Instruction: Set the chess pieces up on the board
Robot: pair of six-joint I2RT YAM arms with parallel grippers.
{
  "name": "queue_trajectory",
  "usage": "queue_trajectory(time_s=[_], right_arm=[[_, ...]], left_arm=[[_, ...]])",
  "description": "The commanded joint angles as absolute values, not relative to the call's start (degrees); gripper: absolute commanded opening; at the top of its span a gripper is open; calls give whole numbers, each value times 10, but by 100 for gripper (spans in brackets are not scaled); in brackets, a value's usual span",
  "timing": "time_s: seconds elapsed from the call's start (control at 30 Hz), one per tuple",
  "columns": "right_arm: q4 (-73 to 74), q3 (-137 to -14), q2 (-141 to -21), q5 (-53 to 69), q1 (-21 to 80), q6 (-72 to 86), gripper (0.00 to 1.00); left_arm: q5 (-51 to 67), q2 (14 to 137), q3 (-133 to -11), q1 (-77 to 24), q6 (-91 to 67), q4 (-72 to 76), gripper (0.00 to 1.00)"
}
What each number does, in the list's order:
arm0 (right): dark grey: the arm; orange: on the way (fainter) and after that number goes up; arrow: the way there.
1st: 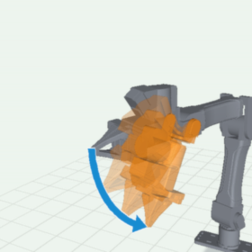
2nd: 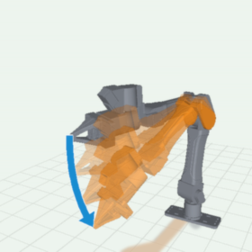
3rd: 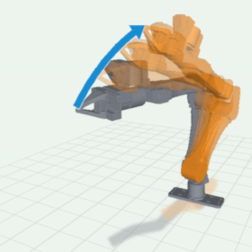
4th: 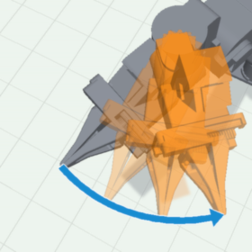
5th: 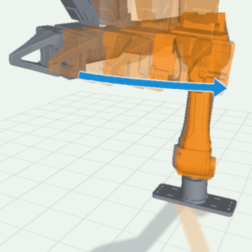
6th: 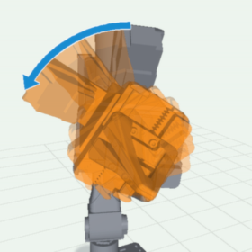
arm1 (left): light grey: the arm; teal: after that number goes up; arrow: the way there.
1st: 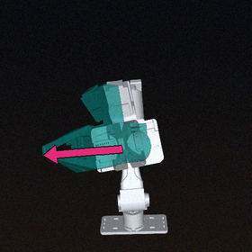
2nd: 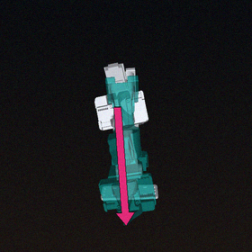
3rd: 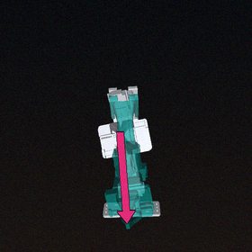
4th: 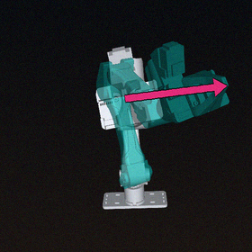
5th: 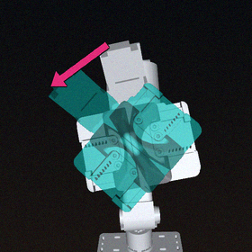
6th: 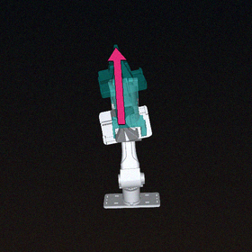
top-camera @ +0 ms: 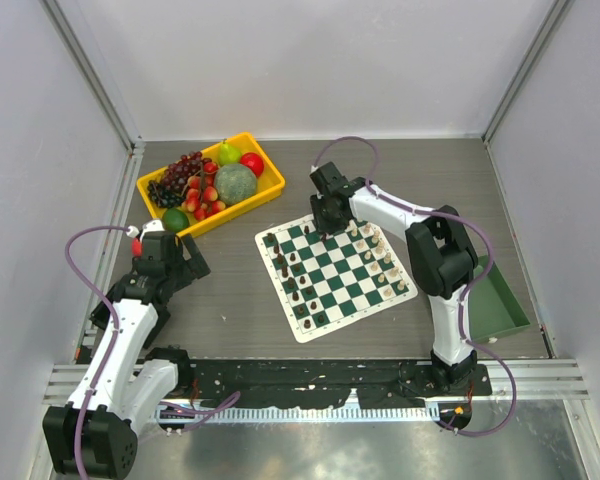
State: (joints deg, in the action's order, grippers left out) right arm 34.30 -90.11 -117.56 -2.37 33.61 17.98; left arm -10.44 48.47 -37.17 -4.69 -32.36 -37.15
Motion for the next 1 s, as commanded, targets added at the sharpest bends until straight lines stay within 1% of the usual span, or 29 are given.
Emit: queue_trajectory(time_s=[0.0,0.23,0.37,0.47,0.67,0.97], right_arm=[[331,-913,-1179,-17,333,172,37],[331,-914,-1183,-15,331,173,34],[330,-912,-1180,-12,332,171,29],[329,-911,-1177,-11,332,168,28],[322,-902,-1161,-9,334,168,20],[316,-881,-1117,-29,362,172,18]], left_arm=[[-108,479,-385,-44,-318,-365,99],[-105,481,-385,-44,-319,-363,99],[-106,479,-384,-44,-319,-362,99],[-105,481,-383,-44,-320,-361,99],[-105,481,-383,-44,-319,-360,99],[-105,482,-380,-44,-320,-360,99]])
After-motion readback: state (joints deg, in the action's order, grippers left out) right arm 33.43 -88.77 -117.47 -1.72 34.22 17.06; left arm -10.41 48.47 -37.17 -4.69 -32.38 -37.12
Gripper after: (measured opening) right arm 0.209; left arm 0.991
